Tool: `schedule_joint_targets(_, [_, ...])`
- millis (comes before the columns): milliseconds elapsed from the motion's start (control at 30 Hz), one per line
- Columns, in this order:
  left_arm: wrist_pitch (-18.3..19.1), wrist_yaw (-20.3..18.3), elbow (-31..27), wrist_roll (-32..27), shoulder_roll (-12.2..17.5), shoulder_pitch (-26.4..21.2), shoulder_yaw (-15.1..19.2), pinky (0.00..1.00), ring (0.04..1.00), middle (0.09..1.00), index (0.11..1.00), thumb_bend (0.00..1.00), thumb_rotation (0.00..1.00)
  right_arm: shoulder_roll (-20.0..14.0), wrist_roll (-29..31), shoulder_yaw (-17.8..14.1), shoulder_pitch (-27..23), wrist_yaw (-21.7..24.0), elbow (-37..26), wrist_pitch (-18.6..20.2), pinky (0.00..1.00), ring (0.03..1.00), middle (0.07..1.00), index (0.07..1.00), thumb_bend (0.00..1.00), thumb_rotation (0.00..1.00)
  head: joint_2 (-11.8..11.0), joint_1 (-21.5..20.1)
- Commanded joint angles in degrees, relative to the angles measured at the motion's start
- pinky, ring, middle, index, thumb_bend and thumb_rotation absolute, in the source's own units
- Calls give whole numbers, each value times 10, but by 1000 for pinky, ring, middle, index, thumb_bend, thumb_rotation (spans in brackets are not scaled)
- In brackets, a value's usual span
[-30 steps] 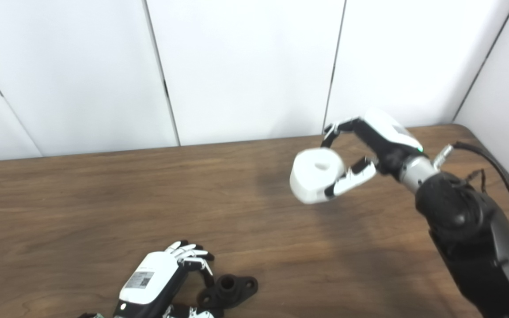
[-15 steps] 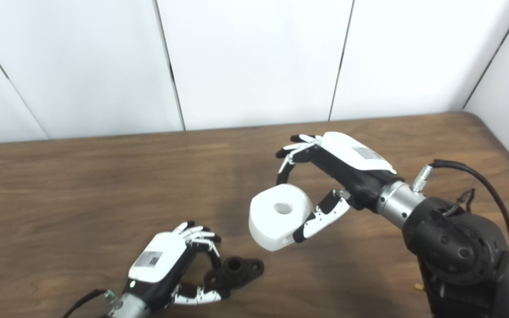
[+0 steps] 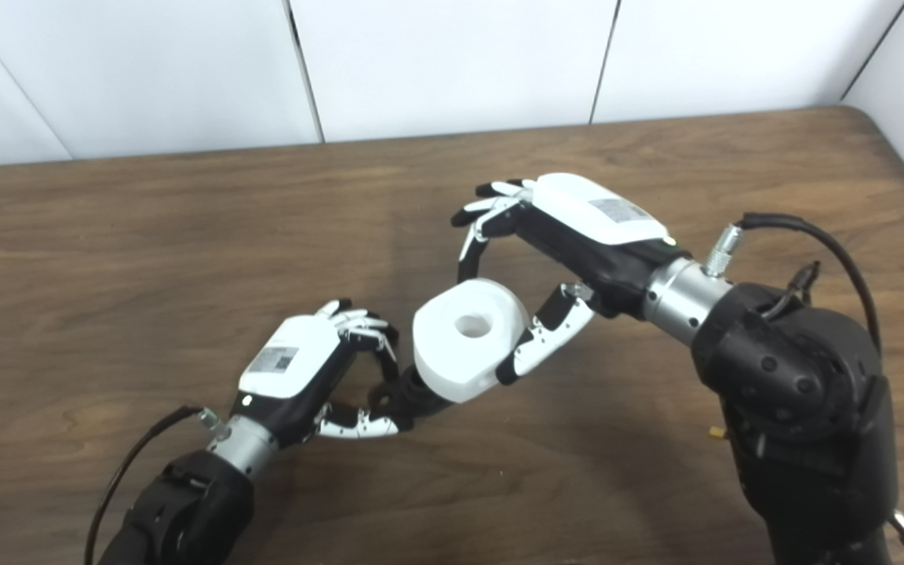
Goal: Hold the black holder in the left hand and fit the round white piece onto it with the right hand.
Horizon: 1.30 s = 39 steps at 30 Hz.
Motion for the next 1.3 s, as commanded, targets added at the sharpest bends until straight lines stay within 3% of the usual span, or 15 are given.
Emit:
schedule_joint_targets(0, [4,-4,5,9,-1,-11,-1,967,867,791,488,519,59,-4,3,3,-23,-30,-3,-10,1000,964,851,483,524,143,0,-1])
schedule_joint_targets(667, [2,-3,13,8,-3,-16,-1,963,872,788,487,520,59,5,-8,73,-39,-107,57,-52,1000,968,842,481,525,144,2,4])
schedule_joint_targets(1267, [8,-15,4,14,-5,-18,-2,963,867,789,487,520,59,7,-28,110,-28,-128,88,-70,1000,967,835,481,523,149,9,6])
